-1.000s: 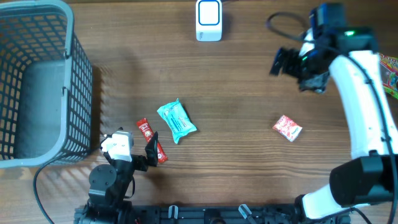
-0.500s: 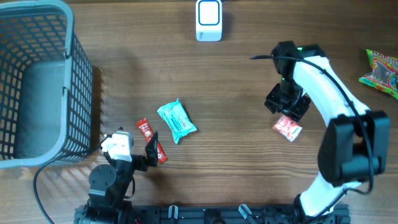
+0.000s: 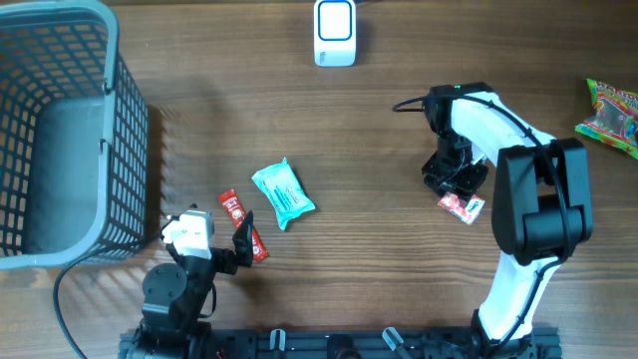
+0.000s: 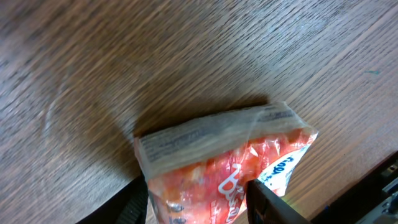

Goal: Scan the item barcode
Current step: 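Lower the right gripper onto the red Kleenex pack and grasp it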

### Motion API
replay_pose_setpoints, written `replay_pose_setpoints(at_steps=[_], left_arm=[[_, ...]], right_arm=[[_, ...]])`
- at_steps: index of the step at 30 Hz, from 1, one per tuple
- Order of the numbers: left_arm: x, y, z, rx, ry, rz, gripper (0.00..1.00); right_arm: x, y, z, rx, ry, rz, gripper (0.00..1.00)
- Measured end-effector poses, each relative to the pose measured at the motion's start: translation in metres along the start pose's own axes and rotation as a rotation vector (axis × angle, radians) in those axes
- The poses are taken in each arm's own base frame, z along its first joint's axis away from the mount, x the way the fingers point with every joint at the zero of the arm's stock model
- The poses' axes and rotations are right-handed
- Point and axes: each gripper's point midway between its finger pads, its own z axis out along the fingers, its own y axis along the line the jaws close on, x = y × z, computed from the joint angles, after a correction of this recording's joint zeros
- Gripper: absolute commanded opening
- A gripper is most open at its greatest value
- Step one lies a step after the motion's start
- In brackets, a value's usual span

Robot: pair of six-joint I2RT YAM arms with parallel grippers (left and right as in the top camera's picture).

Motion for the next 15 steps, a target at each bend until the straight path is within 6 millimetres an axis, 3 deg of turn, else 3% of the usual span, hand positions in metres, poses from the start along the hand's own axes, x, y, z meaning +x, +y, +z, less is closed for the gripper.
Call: replay_pose_setpoints(at_steps=[3,7,12,15], left_arm=[[0.000,0.000,0.000,0.000,0.000,0.000,1.00],[0.000,0.000,0.000,0.000,0.000,0.000,1.00],[0.000,0.000,0.000,0.000,0.000,0.000,1.00],[0.000,0.000,0.000,0.000,0.000,0.000,1.00]], right_arm=[[-0.001,-0.009,0.006,0.043,-0.022,0.020,0.43],[-0.003,-0.012,0.010,0.053,-0.056,0.031,0.19],[-0.002,-0.009,0.002,0.041,-0.031,-0.038,0.13],[-0.004,0.003,-0.023,-0.019,-0.004,-0.054,0.12]])
